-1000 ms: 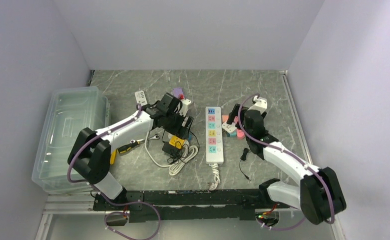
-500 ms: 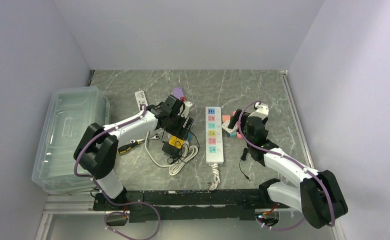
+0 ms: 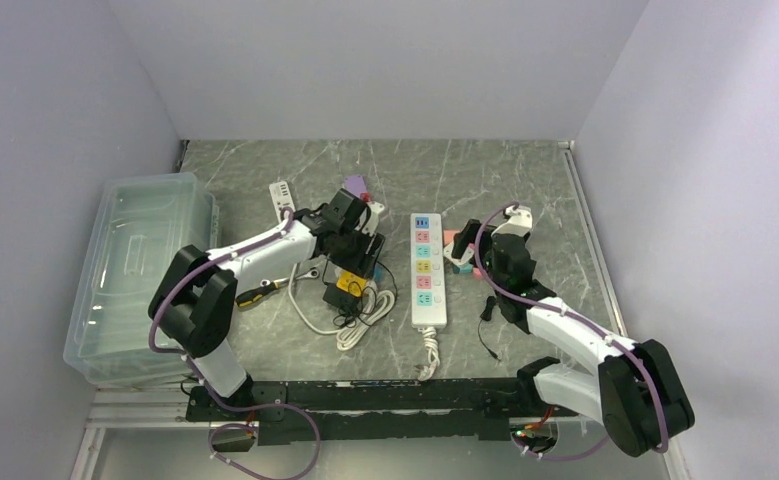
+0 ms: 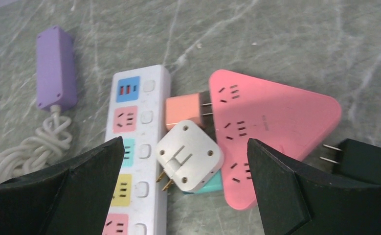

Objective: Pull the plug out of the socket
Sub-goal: Remove the plug from the socket.

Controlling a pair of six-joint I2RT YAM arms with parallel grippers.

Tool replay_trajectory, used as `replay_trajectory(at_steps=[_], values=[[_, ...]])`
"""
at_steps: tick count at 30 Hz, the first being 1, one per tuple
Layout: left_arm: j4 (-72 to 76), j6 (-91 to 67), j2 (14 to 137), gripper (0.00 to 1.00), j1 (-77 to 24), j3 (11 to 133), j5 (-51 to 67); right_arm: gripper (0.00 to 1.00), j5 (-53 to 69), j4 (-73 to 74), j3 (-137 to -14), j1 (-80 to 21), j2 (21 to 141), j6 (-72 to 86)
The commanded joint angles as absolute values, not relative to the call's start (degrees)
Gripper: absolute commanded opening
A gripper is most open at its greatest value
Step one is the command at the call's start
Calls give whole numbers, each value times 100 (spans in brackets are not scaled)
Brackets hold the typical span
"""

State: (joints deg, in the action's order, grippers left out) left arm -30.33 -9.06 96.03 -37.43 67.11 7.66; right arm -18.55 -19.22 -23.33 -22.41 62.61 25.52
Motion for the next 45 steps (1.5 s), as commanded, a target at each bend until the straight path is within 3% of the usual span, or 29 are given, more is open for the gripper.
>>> replay_trajectory(at_steps=[1,7,10,20,26,35,39,45], values=[[-2977,-1162,9596,17,-3549,6718,842,100,-799,-2693,-2247,-2223,6148,2222],[-2520,-1497,9385,6,-2980,6518,1941,99,1252,-3419,-2354,-2271,6559,2111],[-2309,-1654,9306,0,-2739,6408,2240,97,1650,-3528,-2640,-2507,7092,2262],[-1808,-1825,8705,0,-2488,6053,2252,88,1745,-3448,-3569,-3672,7974,2536],[-1823,-1844,8623,0,-2463,6072,2247,73,1849,-3513,-3709,-4082,8336,2782],[-1815,-1883,8613,0,-2428,6073,2335,61,1830,-3711,-3516,-4398,8667,2920],[-1814,-1889,8615,0,-2426,6082,2361,47,1948,-3805,-3503,-4474,8810,2954],[-1797,-1890,8615,0,-2426,6077,2395,45,1745,-3638,-3593,-4499,8941,2842]])
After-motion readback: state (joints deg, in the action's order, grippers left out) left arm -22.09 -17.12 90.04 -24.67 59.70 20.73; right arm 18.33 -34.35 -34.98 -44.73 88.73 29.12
